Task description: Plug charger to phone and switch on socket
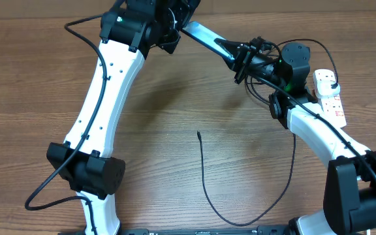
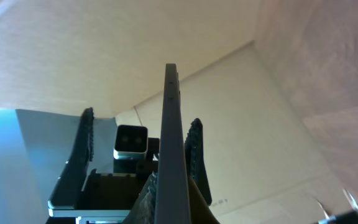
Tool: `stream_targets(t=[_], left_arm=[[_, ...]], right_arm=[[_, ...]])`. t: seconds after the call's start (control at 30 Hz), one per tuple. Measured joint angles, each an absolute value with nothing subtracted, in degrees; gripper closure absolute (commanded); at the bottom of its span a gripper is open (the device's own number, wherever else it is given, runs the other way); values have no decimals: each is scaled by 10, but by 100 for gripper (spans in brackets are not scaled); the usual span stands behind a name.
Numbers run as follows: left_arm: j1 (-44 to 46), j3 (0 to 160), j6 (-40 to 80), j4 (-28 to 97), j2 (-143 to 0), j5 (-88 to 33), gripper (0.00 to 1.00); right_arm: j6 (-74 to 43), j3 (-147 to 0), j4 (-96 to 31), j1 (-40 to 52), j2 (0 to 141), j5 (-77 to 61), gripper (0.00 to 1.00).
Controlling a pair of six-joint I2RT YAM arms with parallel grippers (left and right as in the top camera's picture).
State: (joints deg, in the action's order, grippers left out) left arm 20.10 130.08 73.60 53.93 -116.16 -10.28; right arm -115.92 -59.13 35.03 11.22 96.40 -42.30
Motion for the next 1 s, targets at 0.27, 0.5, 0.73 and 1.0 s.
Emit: stream_targets(t=[0.27, 0.5, 0.73, 1.0], left_arm=[[188, 1300, 708, 512, -1162, -107, 1], [175, 1300, 676, 484, -1162, -133, 2], [173, 1300, 658, 478, -1162, -156, 9], [173, 1298, 630, 439, -1167, -234, 7]], right_arm=[[-1159, -592, 420, 112, 964, -401, 96], [-1159, -592, 410, 112, 964, -385, 96], [-1159, -592, 411, 112, 964, -364, 96], [-1160, -592, 441, 113, 964, -349, 96]])
